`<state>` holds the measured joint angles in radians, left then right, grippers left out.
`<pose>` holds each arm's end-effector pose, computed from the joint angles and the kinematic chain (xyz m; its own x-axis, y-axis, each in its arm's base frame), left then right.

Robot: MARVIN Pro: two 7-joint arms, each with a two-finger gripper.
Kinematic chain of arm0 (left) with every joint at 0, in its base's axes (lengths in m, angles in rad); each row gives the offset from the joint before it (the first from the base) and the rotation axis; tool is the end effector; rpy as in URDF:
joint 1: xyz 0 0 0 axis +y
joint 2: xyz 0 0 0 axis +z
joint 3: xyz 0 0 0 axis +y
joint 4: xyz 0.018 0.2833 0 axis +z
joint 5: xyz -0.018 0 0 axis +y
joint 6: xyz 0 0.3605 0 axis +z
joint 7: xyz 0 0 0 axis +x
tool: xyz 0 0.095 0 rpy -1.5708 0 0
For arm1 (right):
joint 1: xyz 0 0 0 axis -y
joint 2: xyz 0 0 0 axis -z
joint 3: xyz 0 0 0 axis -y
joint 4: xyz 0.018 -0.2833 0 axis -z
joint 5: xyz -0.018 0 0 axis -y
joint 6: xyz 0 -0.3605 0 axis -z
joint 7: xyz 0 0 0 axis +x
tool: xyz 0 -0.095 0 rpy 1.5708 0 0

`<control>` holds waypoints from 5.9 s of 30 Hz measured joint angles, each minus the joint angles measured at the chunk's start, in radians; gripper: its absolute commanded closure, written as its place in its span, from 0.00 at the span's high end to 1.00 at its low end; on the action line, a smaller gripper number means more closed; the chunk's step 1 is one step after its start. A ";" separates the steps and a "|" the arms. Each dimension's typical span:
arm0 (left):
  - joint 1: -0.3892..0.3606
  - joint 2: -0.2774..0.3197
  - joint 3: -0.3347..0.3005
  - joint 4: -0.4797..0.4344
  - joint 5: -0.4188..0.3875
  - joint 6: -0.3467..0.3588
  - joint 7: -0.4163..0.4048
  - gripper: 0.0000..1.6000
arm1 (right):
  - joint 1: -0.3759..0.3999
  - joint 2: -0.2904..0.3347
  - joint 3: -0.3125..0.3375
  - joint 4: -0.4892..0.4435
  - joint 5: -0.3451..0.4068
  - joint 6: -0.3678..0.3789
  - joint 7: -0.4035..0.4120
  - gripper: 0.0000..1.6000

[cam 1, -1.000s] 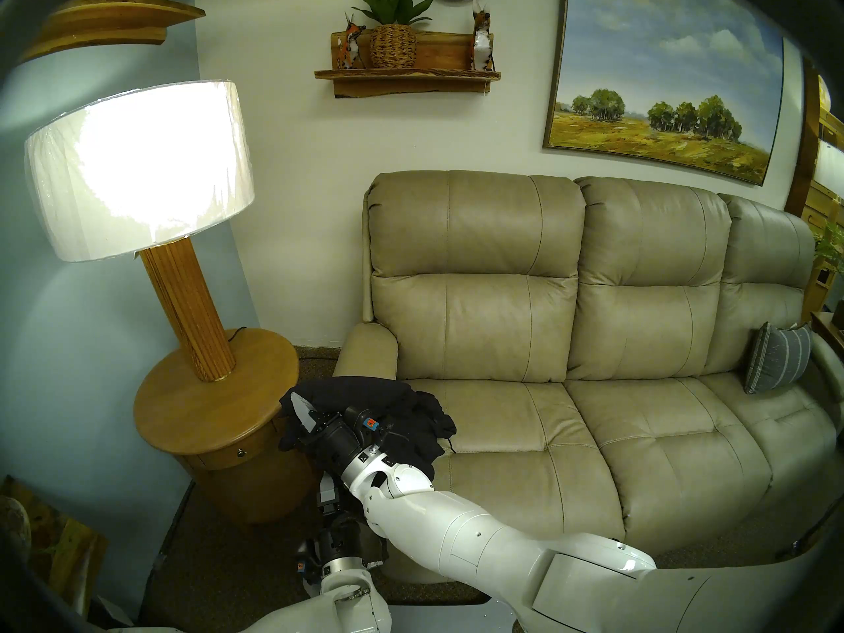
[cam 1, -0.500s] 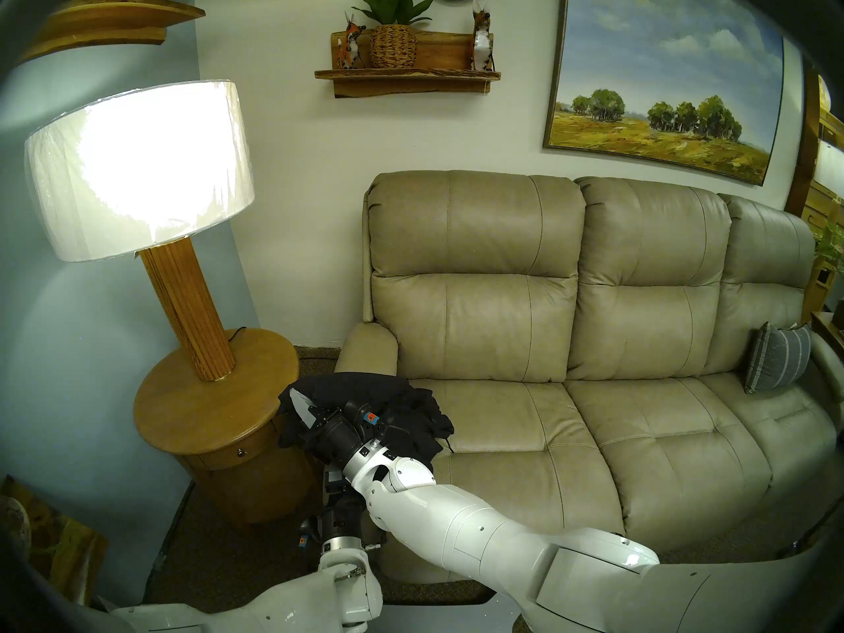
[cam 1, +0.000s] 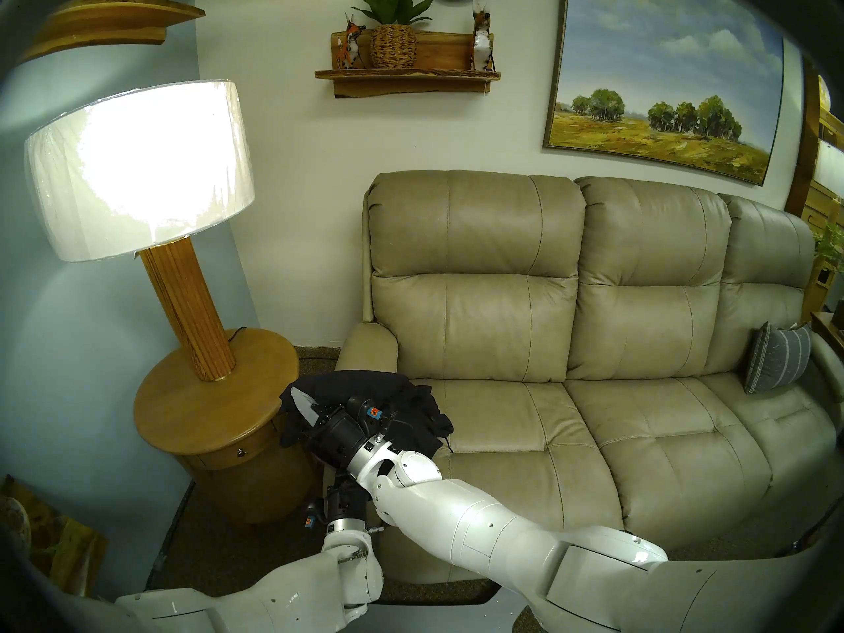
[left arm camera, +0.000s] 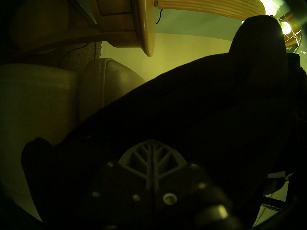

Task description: Drape jacket on sofa arm

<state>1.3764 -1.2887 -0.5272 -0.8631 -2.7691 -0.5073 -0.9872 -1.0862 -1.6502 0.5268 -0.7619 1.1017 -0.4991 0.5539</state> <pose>0.3435 -0.0690 -0.5440 -0.1679 0.9837 -0.0638 0.0344 0.0705 0.9969 0.4153 0.3385 -0.3915 0.3077 -0.4789 0.8222 0.7781 -0.3707 -0.5071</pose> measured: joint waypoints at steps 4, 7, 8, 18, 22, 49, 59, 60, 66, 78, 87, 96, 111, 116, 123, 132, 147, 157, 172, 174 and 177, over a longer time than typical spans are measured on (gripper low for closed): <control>-0.018 0.000 -0.019 -0.007 -0.001 0.000 -0.001 0.00 | 0.002 0.011 0.008 -0.039 -0.001 0.000 0.005 1.00; -0.037 0.002 -0.039 -0.022 -0.001 -0.003 -0.002 0.00 | 0.006 0.024 0.020 -0.079 -0.003 -0.008 0.013 1.00; -0.044 0.003 -0.046 -0.026 -0.001 -0.006 -0.002 0.00 | 0.008 0.030 0.025 -0.091 -0.003 -0.012 0.016 1.00; -0.123 0.019 -0.139 -0.068 -0.042 -0.051 0.021 0.00 | -0.015 0.141 0.106 -0.214 0.009 -0.063 0.028 1.00; -0.147 0.020 -0.163 -0.070 -0.060 -0.075 0.055 0.00 | -0.042 0.188 0.145 -0.253 0.018 -0.082 0.032 1.00; -0.266 0.039 -0.296 0.234 -0.113 -0.260 0.310 0.00 | -0.379 0.539 0.240 -0.418 0.120 -0.139 0.113 1.00; -0.294 0.021 -0.315 0.361 -0.113 -0.303 0.375 0.32 | -0.515 0.645 0.262 -0.506 0.203 -0.152 0.161 1.00; -0.296 0.019 -0.316 0.367 -0.113 -0.305 0.377 0.32 | -0.520 0.649 0.263 -0.511 0.209 -0.152 0.165 1.00; -0.323 -0.005 -0.322 0.432 -0.113 -0.324 0.397 1.00 | -0.585 0.695 0.284 -0.578 0.272 -0.155 0.196 1.00; -0.327 -0.070 -0.332 0.442 -0.094 -0.332 0.279 1.00 | -0.691 0.773 0.338 -0.691 0.413 -0.144 0.240 1.00; -0.258 -0.133 -0.298 0.318 -0.057 -0.310 0.150 1.00 | -0.718 0.788 0.347 -0.704 0.447 -0.120 0.248 1.00; -0.197 -0.181 -0.280 0.177 -0.038 -0.285 0.029 1.00 | -0.735 0.801 0.371 -0.705 0.480 -0.105 0.250 1.00; -0.078 -0.218 -0.280 -0.037 -0.039 -0.311 -0.027 1.00 | -0.761 0.805 0.405 -0.727 0.570 -0.057 0.247 1.00; -0.040 -0.211 -0.293 -0.109 -0.038 -0.341 0.002 1.00 | -0.770 0.799 0.414 -0.746 0.611 -0.029 0.247 1.00; 0.023 -0.189 -0.247 -0.212 -0.035 -0.366 0.033 1.00 | -0.779 0.795 0.424 -0.760 0.648 -0.001 0.247 1.00; 0.083 -0.123 -0.106 -0.333 -0.043 -0.387 0.056 1.00 | -0.784 0.792 0.432 -0.763 0.671 0.022 0.247 1.00; 0.054 -0.036 0.048 -0.513 -0.114 -0.441 0.218 1.00 | -0.801 0.803 0.452 -0.792 0.719 0.068 0.248 1.00; -0.044 -0.135 -0.030 -0.356 -0.114 -0.454 0.422 1.00 | -0.811 0.811 0.458 -0.797 0.732 0.084 0.248 1.00; -0.186 -0.216 -0.126 -0.076 -0.082 -0.328 0.614 1.00 | -0.810 0.815 0.461 -0.800 0.739 0.096 0.248 1.00; -0.202 -0.222 -0.134 -0.053 -0.080 -0.306 0.640 1.00 | -0.810 0.815 0.461 -0.800 0.740 0.096 0.248 1.00; -0.228 -0.236 -0.156 -0.020 -0.076 -0.268 0.682 0.49 | -0.809 0.815 0.461 -0.800 0.741 0.096 0.248 1.00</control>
<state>1.1481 -1.5244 -0.6829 -0.8827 -2.8449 -0.7748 -0.3050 -1.8955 -0.8353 0.9877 -1.5618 1.8425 -0.4033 0.8014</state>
